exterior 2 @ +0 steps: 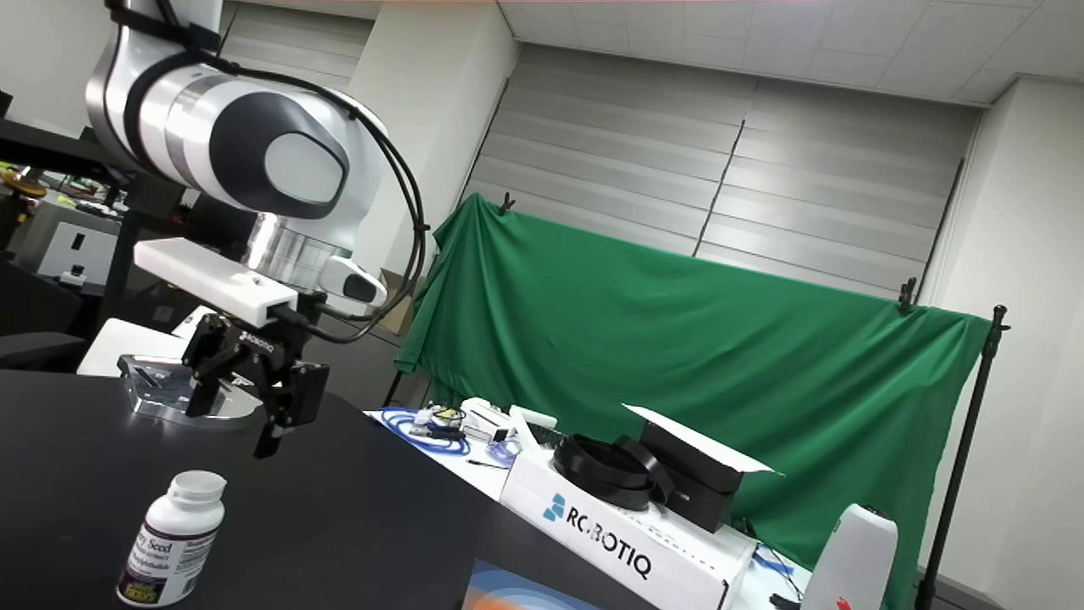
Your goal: Move the bottle to the right
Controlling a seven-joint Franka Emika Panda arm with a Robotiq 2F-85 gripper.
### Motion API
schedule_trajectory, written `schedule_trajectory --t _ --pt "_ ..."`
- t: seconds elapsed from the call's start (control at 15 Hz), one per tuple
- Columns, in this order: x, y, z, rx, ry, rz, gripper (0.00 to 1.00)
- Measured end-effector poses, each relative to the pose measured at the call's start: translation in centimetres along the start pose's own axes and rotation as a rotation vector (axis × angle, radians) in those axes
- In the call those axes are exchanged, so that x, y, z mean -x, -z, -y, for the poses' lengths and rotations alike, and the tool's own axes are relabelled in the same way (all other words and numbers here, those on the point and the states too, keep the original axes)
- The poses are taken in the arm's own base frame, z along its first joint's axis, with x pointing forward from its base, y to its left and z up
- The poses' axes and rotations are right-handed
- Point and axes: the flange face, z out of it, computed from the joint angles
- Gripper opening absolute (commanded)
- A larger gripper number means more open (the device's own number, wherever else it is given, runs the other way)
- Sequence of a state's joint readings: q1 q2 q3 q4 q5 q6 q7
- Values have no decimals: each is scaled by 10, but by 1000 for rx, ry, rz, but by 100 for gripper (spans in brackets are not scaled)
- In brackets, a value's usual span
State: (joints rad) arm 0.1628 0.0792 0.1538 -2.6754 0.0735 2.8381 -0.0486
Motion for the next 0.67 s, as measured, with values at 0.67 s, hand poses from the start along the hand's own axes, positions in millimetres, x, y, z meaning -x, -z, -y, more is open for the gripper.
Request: schedule_trajectory --t 0.67 --pt "32 -20 -11 32 -21 61 100"
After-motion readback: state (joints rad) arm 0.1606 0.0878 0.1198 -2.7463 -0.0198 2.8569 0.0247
